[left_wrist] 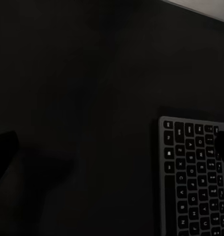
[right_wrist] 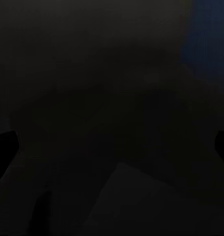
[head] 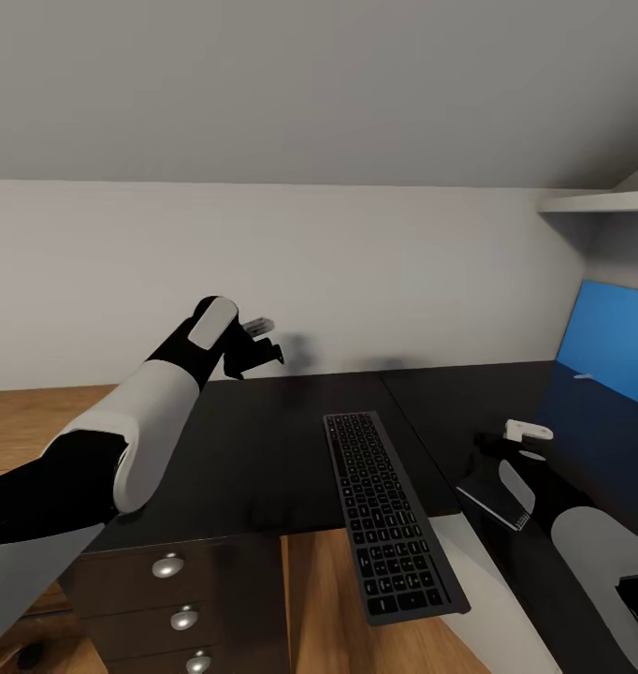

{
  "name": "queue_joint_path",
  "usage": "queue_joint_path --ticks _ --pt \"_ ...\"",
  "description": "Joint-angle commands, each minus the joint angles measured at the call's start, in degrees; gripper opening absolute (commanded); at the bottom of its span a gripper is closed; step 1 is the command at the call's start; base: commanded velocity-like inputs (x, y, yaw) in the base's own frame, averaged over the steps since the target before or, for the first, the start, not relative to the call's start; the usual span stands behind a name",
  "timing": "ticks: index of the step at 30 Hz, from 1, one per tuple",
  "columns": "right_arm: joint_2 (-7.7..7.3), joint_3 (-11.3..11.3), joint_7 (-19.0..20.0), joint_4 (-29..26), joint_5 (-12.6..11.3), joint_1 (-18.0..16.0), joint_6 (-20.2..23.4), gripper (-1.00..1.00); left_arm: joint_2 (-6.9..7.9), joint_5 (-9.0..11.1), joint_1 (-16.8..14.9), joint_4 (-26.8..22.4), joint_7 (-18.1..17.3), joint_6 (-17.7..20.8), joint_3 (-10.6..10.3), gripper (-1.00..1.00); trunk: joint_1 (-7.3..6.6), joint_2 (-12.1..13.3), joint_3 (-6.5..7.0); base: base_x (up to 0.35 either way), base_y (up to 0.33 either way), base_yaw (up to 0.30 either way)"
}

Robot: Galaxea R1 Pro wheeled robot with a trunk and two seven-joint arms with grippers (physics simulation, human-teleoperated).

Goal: In the bedroom, organize the workspace by keeping the computer under the desk, ensuring the monitor is on the desk, placing the keyboard on the desk next to the monitor, placing the mouse on the desk next to the keyboard, moving the folder from the swivel chair onto the desk next to the mouse, stacking the notebook on top of the folder with the pen on top of the notebook, and positioning the swivel chair next to the desk.

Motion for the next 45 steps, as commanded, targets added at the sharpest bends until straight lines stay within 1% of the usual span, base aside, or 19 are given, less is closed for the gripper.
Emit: queue_joint_path --ticks 1,7,24,32,45 --pt "-0.07 0.49 -0.42 -0.16 -0.33 -0.02 0.34 1.0 0.01 0.6 -0.04 -0.05 0.49 0.06 -0.3 1.0 -0.01 -0.03 -0.08 0.0 0.0 0.0" --pt "-0.07 0.5 -0.44 -0.09 -0.33 -0.02 0.38 1.0 0.01 0.6 -0.03 -0.03 0.51 0.06 -0.28 1.0 -0.01 -0.03 -0.4 0.0 0.0 0.0" --pt "-0.07 0.5 -0.44 -0.07 -0.31 -0.02 0.38 1.0 0.16 0.6 -0.03 0.03 0.47 0.06 -0.25 1.0 -0.01 -0.03 -1.83 0.0 0.0 0.0" --pt "-0.07 0.5 -0.44 -0.07 -0.29 -0.02 0.4 1.0 0.45 0.6 -0.05 0.03 0.47 0.06 -0.27 1.0 -0.01 -0.03 -2.41 0.0 0.0 0.0" --pt "-0.07 0.5 -0.44 0.09 -0.28 -0.02 0.48 1.0 0.67 0.6 -0.03 0.03 0.47 0.06 -0.25 1.0 -0.01 -0.03 -2.54 0.0 0.0 0.0"
